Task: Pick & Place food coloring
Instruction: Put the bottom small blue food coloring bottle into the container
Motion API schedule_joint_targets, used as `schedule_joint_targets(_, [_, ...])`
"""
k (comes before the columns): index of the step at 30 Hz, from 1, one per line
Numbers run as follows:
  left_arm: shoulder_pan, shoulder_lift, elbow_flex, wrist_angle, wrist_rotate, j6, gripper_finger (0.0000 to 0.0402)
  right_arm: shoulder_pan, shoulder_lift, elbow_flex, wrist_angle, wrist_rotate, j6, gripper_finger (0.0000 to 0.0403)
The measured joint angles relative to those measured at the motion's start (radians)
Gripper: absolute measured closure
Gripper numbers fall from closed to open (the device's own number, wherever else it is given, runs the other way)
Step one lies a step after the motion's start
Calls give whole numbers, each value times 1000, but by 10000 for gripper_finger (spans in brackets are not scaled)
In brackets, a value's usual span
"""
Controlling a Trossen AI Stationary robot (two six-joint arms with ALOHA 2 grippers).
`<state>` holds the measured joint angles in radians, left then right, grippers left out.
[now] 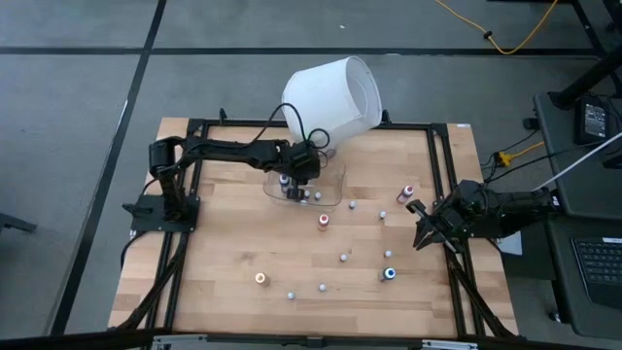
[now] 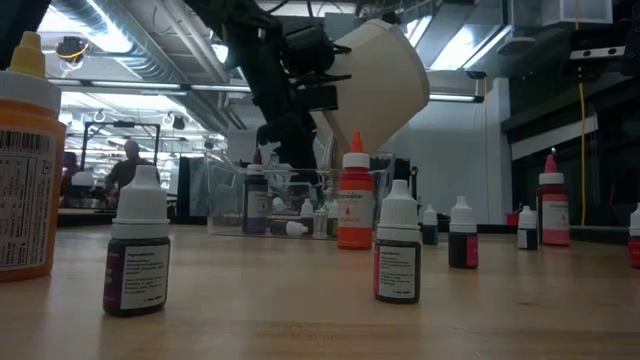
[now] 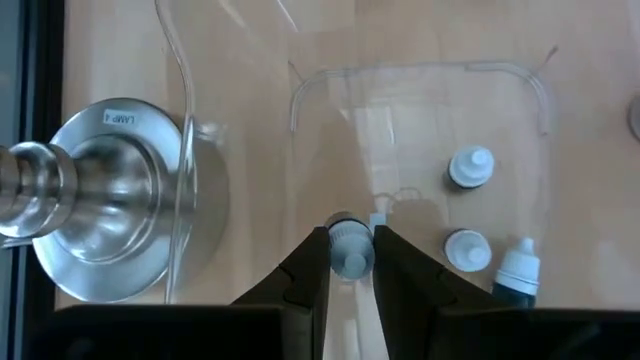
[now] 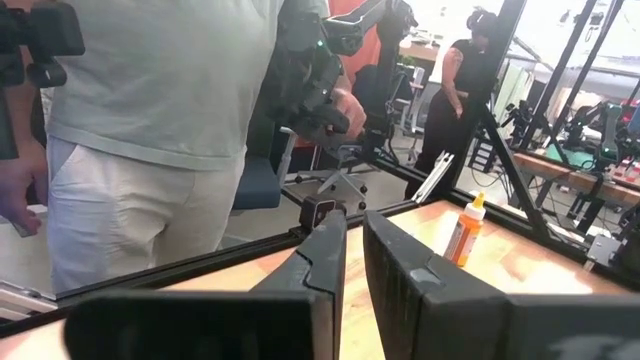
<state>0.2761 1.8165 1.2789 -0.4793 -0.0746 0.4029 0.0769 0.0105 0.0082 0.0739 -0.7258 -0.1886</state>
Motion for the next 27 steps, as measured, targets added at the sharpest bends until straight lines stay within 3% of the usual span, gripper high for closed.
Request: schedule_joint_targets(27, [7,99,-2,-20,58,0,342,0,0,0,0,0,0,359])
